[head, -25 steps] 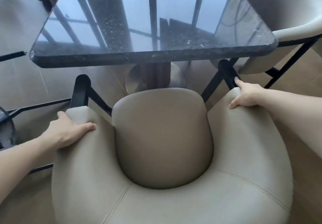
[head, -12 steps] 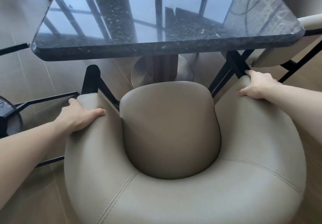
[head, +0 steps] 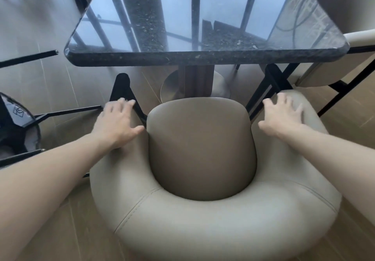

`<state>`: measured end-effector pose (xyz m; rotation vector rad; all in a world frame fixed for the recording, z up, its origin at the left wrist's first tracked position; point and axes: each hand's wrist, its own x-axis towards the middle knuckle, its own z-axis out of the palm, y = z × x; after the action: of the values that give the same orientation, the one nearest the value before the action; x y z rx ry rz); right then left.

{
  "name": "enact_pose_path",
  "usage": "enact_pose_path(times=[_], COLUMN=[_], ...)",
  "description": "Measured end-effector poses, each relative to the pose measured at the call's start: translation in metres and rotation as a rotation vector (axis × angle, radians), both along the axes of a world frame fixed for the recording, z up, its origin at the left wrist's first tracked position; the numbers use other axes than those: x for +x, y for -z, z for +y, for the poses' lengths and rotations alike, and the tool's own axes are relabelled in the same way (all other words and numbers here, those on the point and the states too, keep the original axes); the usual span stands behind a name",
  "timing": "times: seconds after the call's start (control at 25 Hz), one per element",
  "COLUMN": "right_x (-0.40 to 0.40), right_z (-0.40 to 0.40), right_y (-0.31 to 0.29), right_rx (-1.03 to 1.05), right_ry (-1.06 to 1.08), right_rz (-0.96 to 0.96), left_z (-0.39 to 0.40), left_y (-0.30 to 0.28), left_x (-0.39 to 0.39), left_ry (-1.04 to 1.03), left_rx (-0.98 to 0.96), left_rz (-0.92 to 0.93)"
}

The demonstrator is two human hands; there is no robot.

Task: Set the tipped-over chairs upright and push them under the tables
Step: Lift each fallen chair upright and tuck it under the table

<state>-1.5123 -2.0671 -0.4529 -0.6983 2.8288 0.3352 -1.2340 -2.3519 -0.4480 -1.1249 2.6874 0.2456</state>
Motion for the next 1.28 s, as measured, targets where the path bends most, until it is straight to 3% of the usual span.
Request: enact_pose_path(times=[0.16,0.32,0.48,0.72,0.88,1.28], right_x=[0.078,0.150,0.203,0.229,0.228,0.217], right_z=[0.014,0.057,0.093,0.115,0.112,0.108], right_y=[-0.010,-0.035,-0.042,-0.035,-0.027,-0.028], right_rx=[-0.139,-0.190,-0.208,-0.063,-0.078,-0.025], right_ry=[-0.182,-0.337,-0.380,-0.679,-0.683,-0.777], right_rz=[-0.238,-0.342,-0.406,-0.246,-0.176,-0.114], left_z=[0.083,0.162,0.198,0.211,0.199,0.174], left_y=[-0.012,-0.025,-0.028,-0.008,0.003,0.004], left_x=[0.026,0.067,0.094,0.115,0.116,0.102], left_ry=[0.260,0.522,0.628,0.746,0.810,1.009], left_rx=[0.283,0.358,0.282,0.021,-0.042,-0.186], left_rz=[0.225,0.143,0.063,0.016,0.165,0.093])
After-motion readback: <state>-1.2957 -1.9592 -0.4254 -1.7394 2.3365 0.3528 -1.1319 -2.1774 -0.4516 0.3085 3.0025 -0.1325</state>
